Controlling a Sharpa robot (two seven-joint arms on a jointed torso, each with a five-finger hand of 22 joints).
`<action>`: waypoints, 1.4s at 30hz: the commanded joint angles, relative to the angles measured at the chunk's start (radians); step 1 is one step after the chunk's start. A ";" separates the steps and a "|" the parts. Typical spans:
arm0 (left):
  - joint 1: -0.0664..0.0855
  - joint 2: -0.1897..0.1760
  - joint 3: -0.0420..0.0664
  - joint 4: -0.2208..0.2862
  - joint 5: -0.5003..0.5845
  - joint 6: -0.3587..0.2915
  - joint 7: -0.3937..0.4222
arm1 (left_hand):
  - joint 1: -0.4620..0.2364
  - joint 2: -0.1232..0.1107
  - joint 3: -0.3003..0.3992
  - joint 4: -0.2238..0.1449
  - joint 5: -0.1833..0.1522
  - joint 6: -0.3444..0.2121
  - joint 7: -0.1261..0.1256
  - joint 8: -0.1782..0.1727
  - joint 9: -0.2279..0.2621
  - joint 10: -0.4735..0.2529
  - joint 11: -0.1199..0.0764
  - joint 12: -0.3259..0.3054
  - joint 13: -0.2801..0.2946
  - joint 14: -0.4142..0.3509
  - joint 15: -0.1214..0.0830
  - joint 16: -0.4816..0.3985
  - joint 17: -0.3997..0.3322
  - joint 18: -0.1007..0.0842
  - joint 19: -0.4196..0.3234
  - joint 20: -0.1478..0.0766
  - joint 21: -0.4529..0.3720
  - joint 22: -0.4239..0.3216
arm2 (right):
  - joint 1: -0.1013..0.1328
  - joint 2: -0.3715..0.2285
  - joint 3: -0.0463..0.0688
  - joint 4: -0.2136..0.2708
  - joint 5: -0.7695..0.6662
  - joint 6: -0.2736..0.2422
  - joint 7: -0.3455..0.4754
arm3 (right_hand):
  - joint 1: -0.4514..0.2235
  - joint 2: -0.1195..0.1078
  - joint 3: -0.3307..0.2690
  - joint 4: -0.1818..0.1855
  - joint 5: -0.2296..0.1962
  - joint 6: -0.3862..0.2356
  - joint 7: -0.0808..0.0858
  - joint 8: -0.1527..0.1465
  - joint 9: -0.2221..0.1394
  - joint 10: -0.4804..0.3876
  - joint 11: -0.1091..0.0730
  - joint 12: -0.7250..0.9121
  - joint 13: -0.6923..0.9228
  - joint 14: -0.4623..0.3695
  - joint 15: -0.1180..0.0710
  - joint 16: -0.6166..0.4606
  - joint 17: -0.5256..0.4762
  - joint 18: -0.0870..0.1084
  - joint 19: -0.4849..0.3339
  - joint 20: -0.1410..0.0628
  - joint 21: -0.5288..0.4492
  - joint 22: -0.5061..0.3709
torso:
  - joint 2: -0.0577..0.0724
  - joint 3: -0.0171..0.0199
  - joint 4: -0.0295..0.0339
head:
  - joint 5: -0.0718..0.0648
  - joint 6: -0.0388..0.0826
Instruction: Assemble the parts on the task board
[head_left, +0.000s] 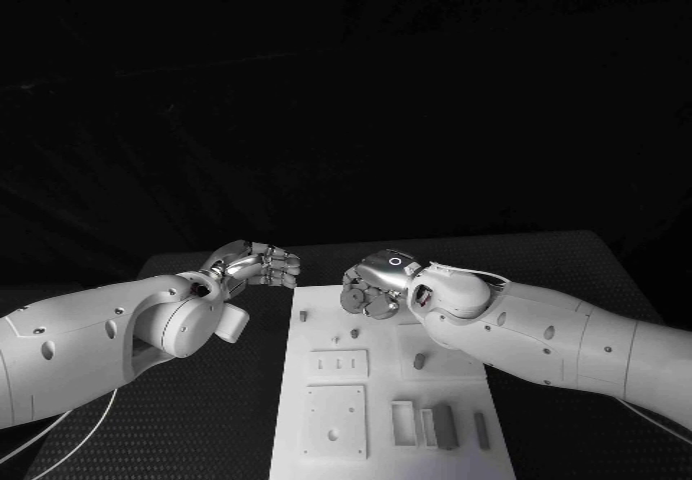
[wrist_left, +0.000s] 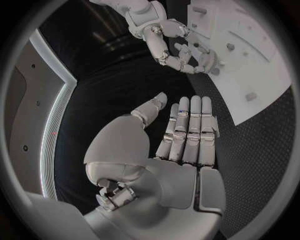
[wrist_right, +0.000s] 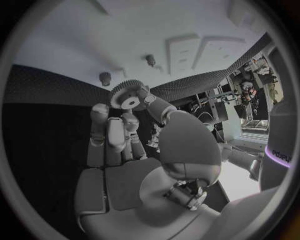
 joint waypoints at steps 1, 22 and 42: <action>0.001 0.005 0.001 0.002 -0.003 0.001 0.007 | -0.005 -0.006 -0.005 0.001 0.003 -0.009 -0.002 -0.006 0.000 -0.001 0.007 -0.006 0.001 0.002 0.005 -0.006 0.001 -0.001 0.004 0.003 -0.003 0.001 | -0.012 0.019 -0.004 -0.027 -0.013 0.000 0.027 | -0.004 -0.007 0.006 0.000 0.004 0.130 0.019 -0.004 0.001 -0.001 -0.003 -0.001 -0.001 -0.003 -0.006 0.005 0.000 0.020 -0.001 -0.005 0.005 0.017 | 0.000 0.0008 -0.0011 | 0.003 -0.002; 0.003 0.018 0.001 0.000 -0.003 0.006 0.006 | -0.005 -0.005 -0.005 0.001 0.003 -0.010 -0.001 -0.006 0.000 -0.001 0.007 -0.007 0.001 0.002 0.005 -0.007 0.003 -0.001 0.004 0.004 -0.004 0.002 | -0.027 0.065 -0.017 -0.113 -0.029 -0.007 0.037 | -0.004 -0.008 0.006 -0.002 0.004 0.126 0.020 -0.008 0.001 -0.001 -0.002 -0.002 -0.002 -0.004 -0.005 0.005 -0.002 0.020 0.000 -0.005 0.004 0.017 | 0.000 0.0020 -0.0025 | 0.011 -0.006; 0.003 0.021 0.001 -0.004 -0.003 0.007 0.004 | -0.006 -0.005 -0.005 0.001 0.003 -0.011 -0.001 -0.006 0.000 -0.001 0.007 -0.008 0.002 0.002 0.006 -0.008 0.004 -0.001 0.004 0.004 -0.005 0.002 | -0.038 0.090 -0.037 -0.147 -0.016 0.004 0.044 | -0.006 -0.013 0.007 -0.005 0.004 0.112 0.026 -0.019 -0.002 -0.007 0.003 -0.006 -0.004 -0.022 -0.001 -0.001 -0.025 0.020 -0.003 -0.004 0.000 0.017 | 0.001 0.0031 -0.0026 | 0.015 -0.010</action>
